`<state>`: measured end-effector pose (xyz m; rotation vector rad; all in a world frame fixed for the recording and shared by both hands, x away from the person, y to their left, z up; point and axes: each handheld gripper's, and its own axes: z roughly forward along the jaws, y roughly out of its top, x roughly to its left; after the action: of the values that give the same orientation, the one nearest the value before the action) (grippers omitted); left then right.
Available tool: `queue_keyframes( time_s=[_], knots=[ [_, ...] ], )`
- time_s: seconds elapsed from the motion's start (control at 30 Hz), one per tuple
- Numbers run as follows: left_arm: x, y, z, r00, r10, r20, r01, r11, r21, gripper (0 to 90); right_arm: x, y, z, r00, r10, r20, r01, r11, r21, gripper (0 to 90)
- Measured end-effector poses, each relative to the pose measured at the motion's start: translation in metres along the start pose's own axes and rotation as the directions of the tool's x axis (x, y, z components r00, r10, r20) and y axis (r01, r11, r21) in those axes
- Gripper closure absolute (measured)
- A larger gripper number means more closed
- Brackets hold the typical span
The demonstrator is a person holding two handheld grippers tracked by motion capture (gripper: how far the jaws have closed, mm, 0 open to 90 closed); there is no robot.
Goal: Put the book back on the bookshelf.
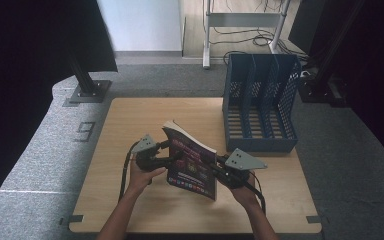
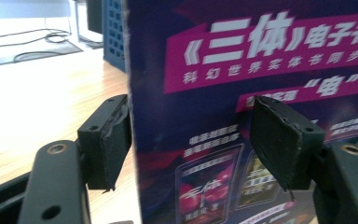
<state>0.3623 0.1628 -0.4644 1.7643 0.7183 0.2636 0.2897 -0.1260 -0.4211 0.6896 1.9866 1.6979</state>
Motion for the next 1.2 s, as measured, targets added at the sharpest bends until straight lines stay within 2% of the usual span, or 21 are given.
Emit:
queue_keyframes(
  time_s=[0.23, 0.4, 0.43, 0.5, 0.6, 0.9, 1.07, 1.2],
  knots=[
    [0.0, 0.001, -0.005, 0.9999, 0.009, -0.013, -0.009, 1.0, 0.0, 40.5, 0.002, 0.001, 0.0, 0.9987, -0.021, -0.047, 0.021, 1.0, 0.007, 80.4],
    [0.0, 0.001, -0.006, 0.9999, 0.005, -0.015, -0.005, 1.0, -0.007, 43.5, 0.003, 0.004, 0.002, 0.9987, -0.025, -0.045, 0.027, 0.999, 0.041, 77.7],
    [0.0, 0.001, -0.006, 0.9999, 0.004, -0.015, -0.004, 1.0, -0.008, 43.9, 0.004, 0.006, 0.004, 0.9991, -0.031, -0.03, 0.032, 0.997, 0.065, 77.1],
    [-0.001, 0.001, -0.006, 0.9999, 0.004, -0.01, -0.004, 0.9999, -0.012, 44.4, 0.004, 0.007, 0.005, 0.9992, -0.034, -0.023, 0.036, 0.997, 0.075, 76.9],
    [-0.003, 0.002, -0.006, 0.9999, 0.013, 0.003, -0.013, 0.9997, -0.019, 45.8, 0.006, 0.008, 0.01, 0.9986, -0.051, 0.018, 0.048, 0.992, 0.112, 77.1],
    [-0.006, 0.003, -0.007, 0.9997, 0.023, 0.002, -0.023, 0.9996, -0.018, 46.2, 0.002, 0.007, 0.016, 0.999, -0.014, 0.044, 0.008, 0.99, 0.144, 78.4],
    [-0.007, 0.003, -0.007, 0.9997, 0.026, -0.003, -0.026, 0.9995, -0.019, 46.2, 0.001, 0.007, 0.016, 0.9992, 0.008, 0.039, -0.013, 0.99, 0.139, 81.5],
    [-0.009, 0.004, -0.008, 0.9994, 0.034, -0.007, -0.034, 0.9989, -0.032, 46.5, 0.003, 0.007, 0.015, 0.9977, -0.016, 0.066, 0.007, 0.992, 0.123, 81.8]
  ],
)
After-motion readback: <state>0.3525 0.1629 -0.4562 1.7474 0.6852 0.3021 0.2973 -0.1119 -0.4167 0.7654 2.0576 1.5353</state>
